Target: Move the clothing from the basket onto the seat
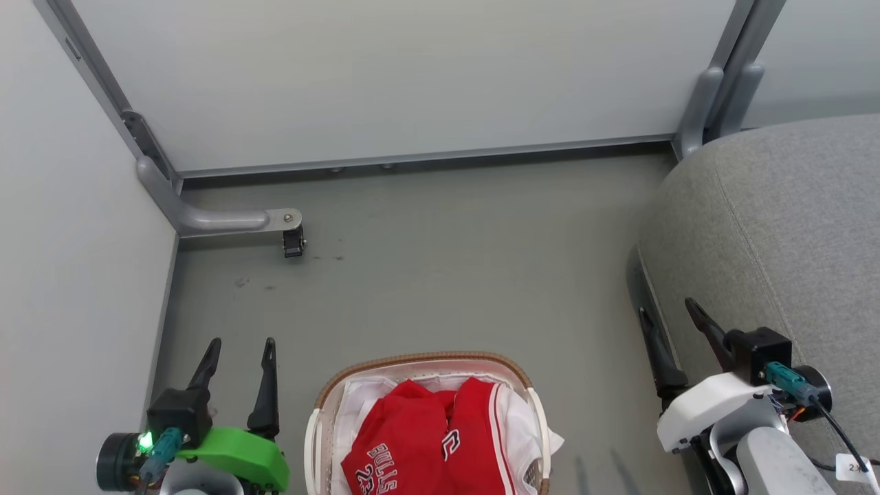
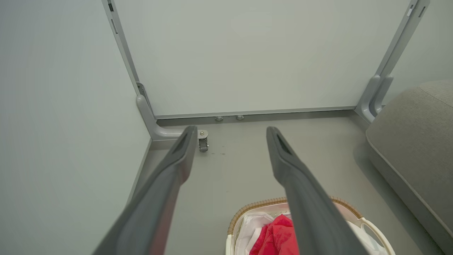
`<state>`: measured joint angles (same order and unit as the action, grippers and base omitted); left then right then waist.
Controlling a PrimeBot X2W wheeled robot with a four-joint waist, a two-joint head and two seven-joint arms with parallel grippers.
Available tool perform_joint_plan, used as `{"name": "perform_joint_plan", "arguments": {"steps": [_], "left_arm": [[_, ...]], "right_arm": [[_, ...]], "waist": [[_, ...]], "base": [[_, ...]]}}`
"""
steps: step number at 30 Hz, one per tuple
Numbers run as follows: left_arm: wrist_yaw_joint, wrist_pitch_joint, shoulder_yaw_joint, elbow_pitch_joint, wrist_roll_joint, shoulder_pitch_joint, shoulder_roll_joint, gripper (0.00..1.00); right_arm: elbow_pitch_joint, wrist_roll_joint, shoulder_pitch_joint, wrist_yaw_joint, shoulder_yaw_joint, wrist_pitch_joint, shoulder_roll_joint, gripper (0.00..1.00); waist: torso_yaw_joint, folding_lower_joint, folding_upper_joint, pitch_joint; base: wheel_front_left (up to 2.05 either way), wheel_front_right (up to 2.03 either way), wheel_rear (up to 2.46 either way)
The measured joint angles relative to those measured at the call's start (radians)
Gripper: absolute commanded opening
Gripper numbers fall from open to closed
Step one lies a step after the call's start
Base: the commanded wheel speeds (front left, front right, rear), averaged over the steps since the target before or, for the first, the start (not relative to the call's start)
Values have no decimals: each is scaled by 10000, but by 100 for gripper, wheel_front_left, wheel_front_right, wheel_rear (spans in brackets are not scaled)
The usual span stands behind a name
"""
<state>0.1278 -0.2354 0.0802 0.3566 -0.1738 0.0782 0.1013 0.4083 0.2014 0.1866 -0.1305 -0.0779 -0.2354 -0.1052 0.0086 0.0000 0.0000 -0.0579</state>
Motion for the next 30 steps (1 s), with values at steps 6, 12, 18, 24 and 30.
{"name": "perform_joint_plan", "arguments": {"steps": [6, 12, 18, 24, 30], "left_arm": [[13, -121, 648, 211, 121, 332, -21, 100], [29, -215, 1198, 431, 232, 847, 77, 100], [36, -288, 1927, 779, 226, 1386, 301, 100], [36, -288, 2357, 1120, -104, 1904, 594, 100], [36, -286, 2755, 1632, -558, 2401, 800, 100]], "right_arm": [[121, -437, 364, -2, -109, -117, 107, 100], [19, -915, 769, -4, -180, -211, 215, 100], [-219, -1237, 1174, -4, -134, -263, 330, 100], [-510, -1239, 1571, -4, -130, -265, 489, 100], [-1185, -1118, 1980, -4, -207, -265, 529, 100]], "waist": [[-156, 0, 0, -592], [-387, 0, 0, -1303], [-651, 0, 0, -2143], [-891, 1, 0, -2997], [-1111, 1, 0, -3847]], "base": [[0, 0, 0], [0, 0, 0], [0, 0, 0], [0, 0, 0], [0, 0, 0]]}}
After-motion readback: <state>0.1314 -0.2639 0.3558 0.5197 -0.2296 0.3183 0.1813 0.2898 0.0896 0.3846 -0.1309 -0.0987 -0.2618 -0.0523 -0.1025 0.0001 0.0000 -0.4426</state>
